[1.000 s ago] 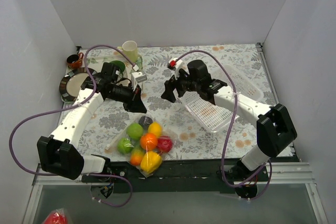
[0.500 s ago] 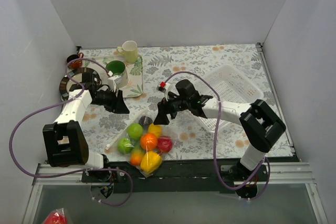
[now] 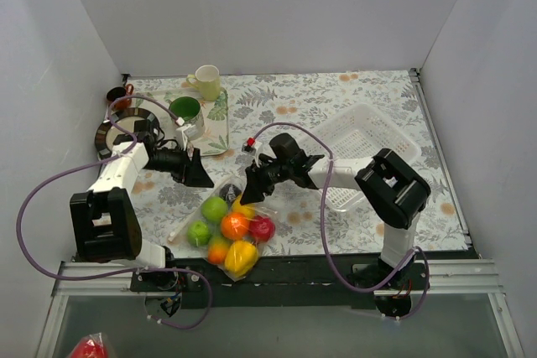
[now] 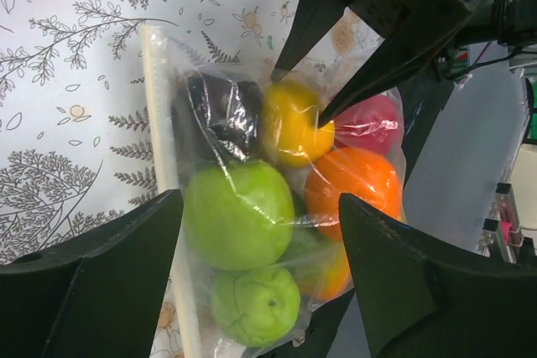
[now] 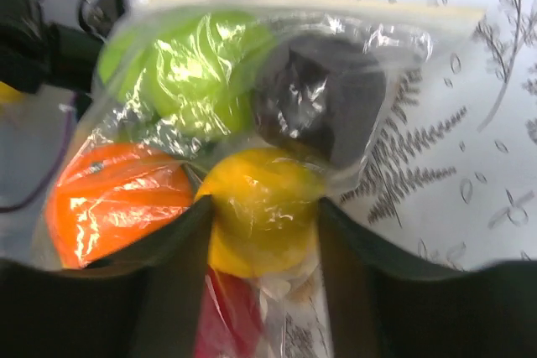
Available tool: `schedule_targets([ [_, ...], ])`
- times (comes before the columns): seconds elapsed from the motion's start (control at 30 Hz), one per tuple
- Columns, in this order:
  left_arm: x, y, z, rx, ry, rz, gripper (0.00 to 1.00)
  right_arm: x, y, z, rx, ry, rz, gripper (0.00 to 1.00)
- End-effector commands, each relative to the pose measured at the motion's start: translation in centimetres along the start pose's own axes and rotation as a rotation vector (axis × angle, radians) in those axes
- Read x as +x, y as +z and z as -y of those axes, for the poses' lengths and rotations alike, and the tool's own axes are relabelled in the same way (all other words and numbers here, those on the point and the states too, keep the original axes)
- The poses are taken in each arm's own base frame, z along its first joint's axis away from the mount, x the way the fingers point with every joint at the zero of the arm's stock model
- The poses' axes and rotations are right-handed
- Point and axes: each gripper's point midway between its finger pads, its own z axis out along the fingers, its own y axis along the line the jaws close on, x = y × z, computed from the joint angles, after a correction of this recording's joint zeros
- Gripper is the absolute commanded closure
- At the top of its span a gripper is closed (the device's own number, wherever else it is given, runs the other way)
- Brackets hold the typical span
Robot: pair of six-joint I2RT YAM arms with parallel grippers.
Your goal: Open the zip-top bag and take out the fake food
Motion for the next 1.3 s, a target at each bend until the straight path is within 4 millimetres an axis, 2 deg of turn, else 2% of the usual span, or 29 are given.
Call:
schedule_targets([
  [0.0,-1.7,-0.5,1.5,0.051,0.031,0.049,0.19,-0.4,1.4,1.5,0.036,0.001,0.016,0.57],
  [0.03,-2.1,-0.6,1.8,0.069,0.030,0.061,0.15,-0.9,1.4,1.4,0.035,-0.003,0.027,0.65],
  [0.07,-2.5,-0.7,2.0,0.087,0.024,0.071,0.10,-1.3,1.3,1.3,0.039,-0.005,0.033,0.85],
  [0.1,-2.8,-1.0,2.4,0.113,0.001,0.085,0.02,-1.7,1.2,1.3,0.046,-0.019,0.042,0.98],
  [0.13,-4.0,-1.8,2.3,0.126,-0.005,0.131,0.02,-3.1,0.6,0.9,0.070,-0.050,0.074,0.99],
  [0.2,-5.5,-2.6,2.4,0.194,-0.054,0.189,0.02,-4.4,-0.4,0.4,0.096,-0.090,0.095,0.99],
  [0.27,-7.8,-4.3,2.0,0.228,-0.066,0.276,0.02,-7.5,-2.3,-1.0,0.137,-0.190,0.167,0.99],
  [0.3,-8.1,-4.6,1.3,0.247,-0.101,0.292,0.02,-8.0,-3.0,-1.3,0.156,-0.207,0.172,0.99],
  [0.33,-8.5,-5.4,0.9,0.249,-0.107,0.323,0.02,-9.6,-4.4,-2.2,0.187,-0.273,0.217,0.99],
  [0.37,-9.4,-5.9,0.7,0.255,-0.083,0.342,0.02,-10.2,-5.1,-2.7,0.199,-0.298,0.231,0.99],
  [0.4,-9.4,-6.2,1.1,0.278,-0.112,0.343,0.02,-10.6,-5.8,-3.0,0.211,-0.318,0.240,0.99],
  [0.43,-9.3,-6.1,0.4,0.279,-0.070,0.350,0.02,-11.8,-7.1,-3.9,0.234,-0.350,0.281,0.99],
  [0.53,-8.5,-5.6,0.0,0.287,-0.093,0.335,0.02,-12.8,-9.0,-5.3,0.258,-0.407,0.331,0.99],
  [0.7,-5.4,-3.9,-0.2,0.291,-0.083,0.302,0.02,-12.8,-10.6,-7.1,0.238,-0.451,0.386,0.99],
  [0.8,-4.5,-2.7,0.4,0.323,-0.047,0.292,0.02,-12.6,-10.8,-7.8,0.215,-0.461,0.393,0.99],
  [0.9,-5.2,-2.1,1.1,0.369,0.019,0.350,0.02,-12.1,-10.7,-8.1,0.200,-0.461,0.377,0.99],
  [0.93,-6.1,-2.4,1.6,0.394,0.039,0.413,0.02,-12.1,-10.7,-8.4,0.193,-0.467,0.376,0.99],
  [1.07,-7.1,-2.8,2.5,0.390,0.241,0.591,0.02,-11.6,-10.9,-8.9,0.195,-0.478,0.348,0.99],
  [1.13,-7.4,-2.8,2.6,0.358,0.368,0.644,0.02,-11.7,-11.4,-9.4,0.198,-0.496,0.353,0.99],
  [1.27,-7.6,-2.5,1.7,0.333,0.435,0.672,0.02,-12.0,-12.7,-11.0,0.187,-0.512,0.370,0.99],
])
